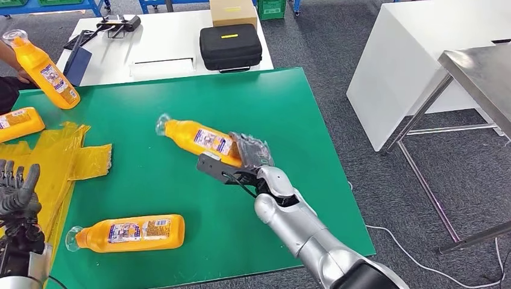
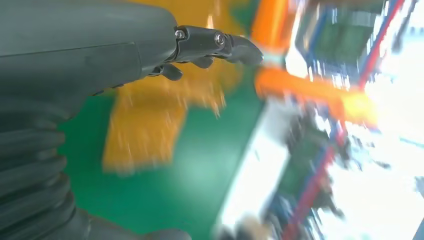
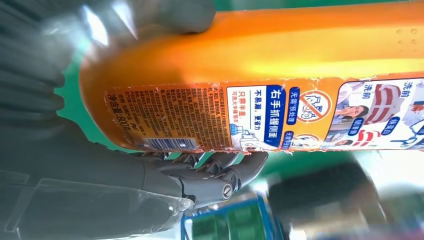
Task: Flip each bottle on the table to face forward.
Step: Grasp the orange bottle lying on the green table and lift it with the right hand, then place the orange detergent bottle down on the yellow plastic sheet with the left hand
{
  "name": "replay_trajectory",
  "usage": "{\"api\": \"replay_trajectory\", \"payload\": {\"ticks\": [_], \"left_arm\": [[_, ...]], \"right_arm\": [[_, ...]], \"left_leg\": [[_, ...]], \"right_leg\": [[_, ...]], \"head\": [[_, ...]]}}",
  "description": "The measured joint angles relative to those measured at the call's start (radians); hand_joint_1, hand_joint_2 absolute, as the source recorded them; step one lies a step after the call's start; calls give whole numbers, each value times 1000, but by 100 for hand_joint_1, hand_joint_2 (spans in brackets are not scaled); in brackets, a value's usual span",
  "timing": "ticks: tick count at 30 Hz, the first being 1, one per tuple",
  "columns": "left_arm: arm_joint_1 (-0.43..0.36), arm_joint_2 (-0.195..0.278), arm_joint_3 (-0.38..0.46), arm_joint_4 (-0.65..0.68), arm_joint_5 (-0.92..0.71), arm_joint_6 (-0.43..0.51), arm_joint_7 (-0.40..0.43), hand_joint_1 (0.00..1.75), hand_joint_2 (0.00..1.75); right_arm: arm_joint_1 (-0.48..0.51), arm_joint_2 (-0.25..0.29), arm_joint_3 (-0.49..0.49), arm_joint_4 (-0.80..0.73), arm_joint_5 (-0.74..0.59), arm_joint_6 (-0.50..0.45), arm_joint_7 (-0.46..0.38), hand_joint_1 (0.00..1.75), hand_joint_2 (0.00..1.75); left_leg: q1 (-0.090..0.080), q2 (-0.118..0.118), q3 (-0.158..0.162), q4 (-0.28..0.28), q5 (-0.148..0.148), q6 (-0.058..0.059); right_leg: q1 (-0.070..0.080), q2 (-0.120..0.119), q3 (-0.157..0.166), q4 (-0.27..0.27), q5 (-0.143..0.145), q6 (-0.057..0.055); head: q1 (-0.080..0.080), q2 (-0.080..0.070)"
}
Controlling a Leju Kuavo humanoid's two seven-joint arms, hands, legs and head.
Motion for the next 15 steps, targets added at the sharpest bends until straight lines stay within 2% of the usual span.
{"api": "replay_trajectory", "payload": {"ticks": [3, 7, 15], "left_arm": [[39, -7, -93, -88, 146, -65, 51, 0, 175], [60, -25, -235, -186, 255, -112, 93, 0, 175], [48, -82, -465, -299, 364, -206, 158, 0, 175]], "right_arm": [[5, -12, -33, -71, -29, -61, -71, 175, 175], [2, -12, -50, -112, -45, -104, -141, 175, 175], [-63, 49, -50, -37, -41, -96, -162, 175, 175]], "left_leg": [[0, 0, -2, 0, 0, 0], [0, -1, -3, 0, 0, 0], [0, -1, -2, 0, 0, 0]], "right_leg": [[0, 0, -2, 0, 0, 0], [0, 0, -2, 0, 0, 0], [0, 0, -2, 0, 0, 0]], "head": [[0, 0], [0, 0], [0, 0]]}}
